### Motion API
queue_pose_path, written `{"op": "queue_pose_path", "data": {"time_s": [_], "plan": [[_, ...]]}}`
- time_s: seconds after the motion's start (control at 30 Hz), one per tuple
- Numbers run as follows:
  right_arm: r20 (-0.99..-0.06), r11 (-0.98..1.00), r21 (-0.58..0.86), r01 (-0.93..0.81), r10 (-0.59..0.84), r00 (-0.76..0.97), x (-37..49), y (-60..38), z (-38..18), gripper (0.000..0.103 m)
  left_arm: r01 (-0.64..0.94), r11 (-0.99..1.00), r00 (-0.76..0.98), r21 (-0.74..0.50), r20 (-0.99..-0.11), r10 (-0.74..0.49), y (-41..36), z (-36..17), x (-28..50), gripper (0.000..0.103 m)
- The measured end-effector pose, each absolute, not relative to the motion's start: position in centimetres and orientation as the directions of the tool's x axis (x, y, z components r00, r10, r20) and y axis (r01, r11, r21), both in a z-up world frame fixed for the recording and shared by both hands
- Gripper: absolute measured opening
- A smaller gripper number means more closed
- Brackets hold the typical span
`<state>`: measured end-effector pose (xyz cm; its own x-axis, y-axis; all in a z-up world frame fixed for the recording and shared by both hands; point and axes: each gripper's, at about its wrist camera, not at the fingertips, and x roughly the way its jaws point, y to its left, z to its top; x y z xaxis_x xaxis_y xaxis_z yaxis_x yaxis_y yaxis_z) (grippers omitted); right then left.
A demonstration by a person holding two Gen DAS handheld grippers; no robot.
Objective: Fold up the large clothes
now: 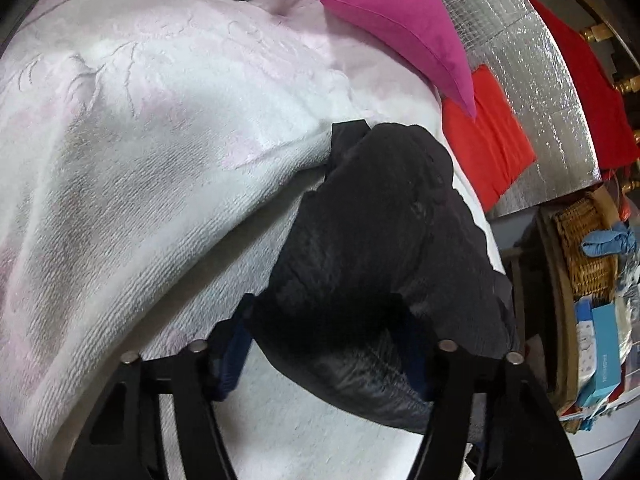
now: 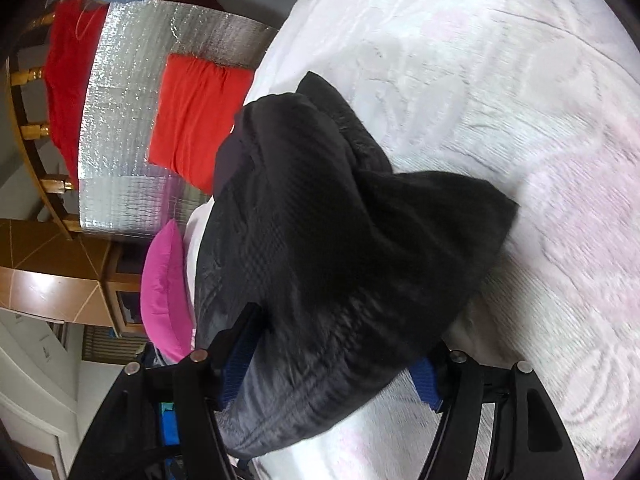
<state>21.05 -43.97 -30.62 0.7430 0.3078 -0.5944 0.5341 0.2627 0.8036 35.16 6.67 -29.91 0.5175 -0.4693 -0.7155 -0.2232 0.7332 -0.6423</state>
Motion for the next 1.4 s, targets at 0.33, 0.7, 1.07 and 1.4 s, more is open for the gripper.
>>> {"op": "queue_pose_path", "data": {"time_s": [0.33, 0.7, 1.07, 1.4], "plan": [[-0.607, 0.333, 0.788, 0.519, 0.272, 0.747, 22.3, -44.7, -30.2, 0.072, -0.239, 0.697, 0.512, -0.676, -0.698, -0.501, 6.2, -30.6, 36.2, 0.066], [-0.65, 0.537, 0.686, 0.491, 0.15, 0.745, 22.7, -43.1, -27.1, 0.041, -0.127, 0.738, 0.587, -0.662, -0.65, -0.482, 4.2, -28.8, 36.4, 0.029], [-0.638, 0.548, 0.685, 0.481, 0.132, 0.759, 21.0, -42.7, -26.0, 0.037, -0.088, 0.745, 0.592, -0.661, -0.637, -0.494, 4.4, -27.7, 35.0, 0.026], [-0.637, 0.547, 0.687, 0.478, 0.137, 0.759, 19.2, -42.6, -25.7, 0.037, -0.076, 0.744, 0.569, -0.664, -0.642, -0.514, 5.4, -27.6, 33.3, 0.025]]}}
